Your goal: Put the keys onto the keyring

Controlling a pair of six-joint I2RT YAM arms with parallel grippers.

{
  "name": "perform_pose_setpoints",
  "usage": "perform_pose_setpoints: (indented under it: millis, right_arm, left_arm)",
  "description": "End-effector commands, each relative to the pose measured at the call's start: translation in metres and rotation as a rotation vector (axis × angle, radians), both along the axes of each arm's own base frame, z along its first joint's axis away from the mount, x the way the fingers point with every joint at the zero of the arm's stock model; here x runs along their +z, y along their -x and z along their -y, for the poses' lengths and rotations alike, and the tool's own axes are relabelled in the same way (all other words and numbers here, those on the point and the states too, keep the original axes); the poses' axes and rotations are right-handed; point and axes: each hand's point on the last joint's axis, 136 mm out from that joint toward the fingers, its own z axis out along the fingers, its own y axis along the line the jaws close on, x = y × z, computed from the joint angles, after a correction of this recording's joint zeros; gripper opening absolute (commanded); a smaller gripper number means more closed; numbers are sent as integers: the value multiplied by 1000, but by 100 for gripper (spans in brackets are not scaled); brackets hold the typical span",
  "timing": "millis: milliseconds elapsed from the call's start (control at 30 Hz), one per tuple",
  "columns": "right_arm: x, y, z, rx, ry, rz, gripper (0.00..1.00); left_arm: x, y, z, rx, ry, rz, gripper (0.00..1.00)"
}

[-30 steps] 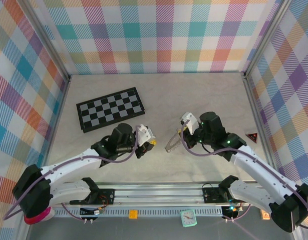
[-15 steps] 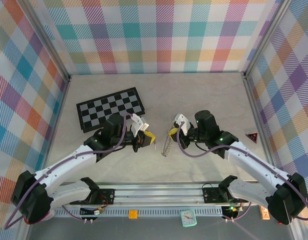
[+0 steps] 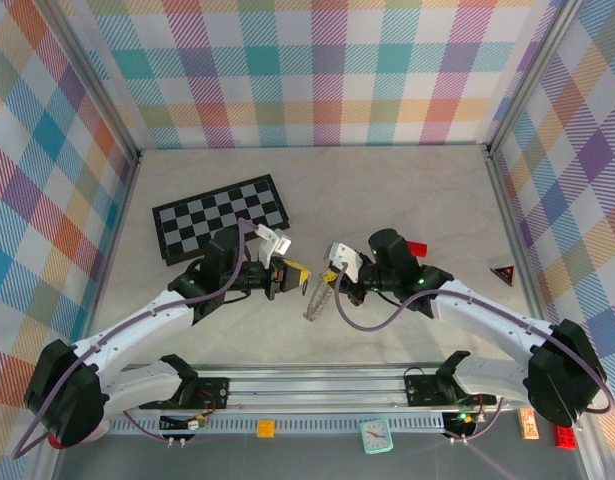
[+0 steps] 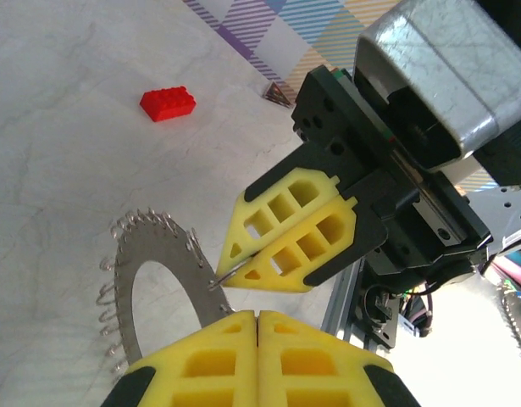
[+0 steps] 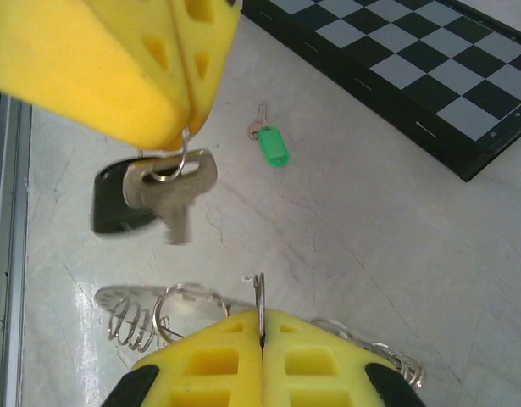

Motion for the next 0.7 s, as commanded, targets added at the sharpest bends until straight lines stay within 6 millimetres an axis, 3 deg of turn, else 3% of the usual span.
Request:
perform_pose_setpoints:
  millis: [0, 333, 667]
  right_arm:
    - [13, -3, -9, 32, -37, 63, 0]
    - [11, 7, -19, 84, -36, 35, 0]
    - [13, 9, -25, 87, -34, -7, 0]
  left_arm:
    - [6, 2, 1, -9, 67, -20, 0]
    - [-9, 12, 1, -76, 30, 14, 0]
    - [-17, 6, -12, -37, -76, 135, 0]
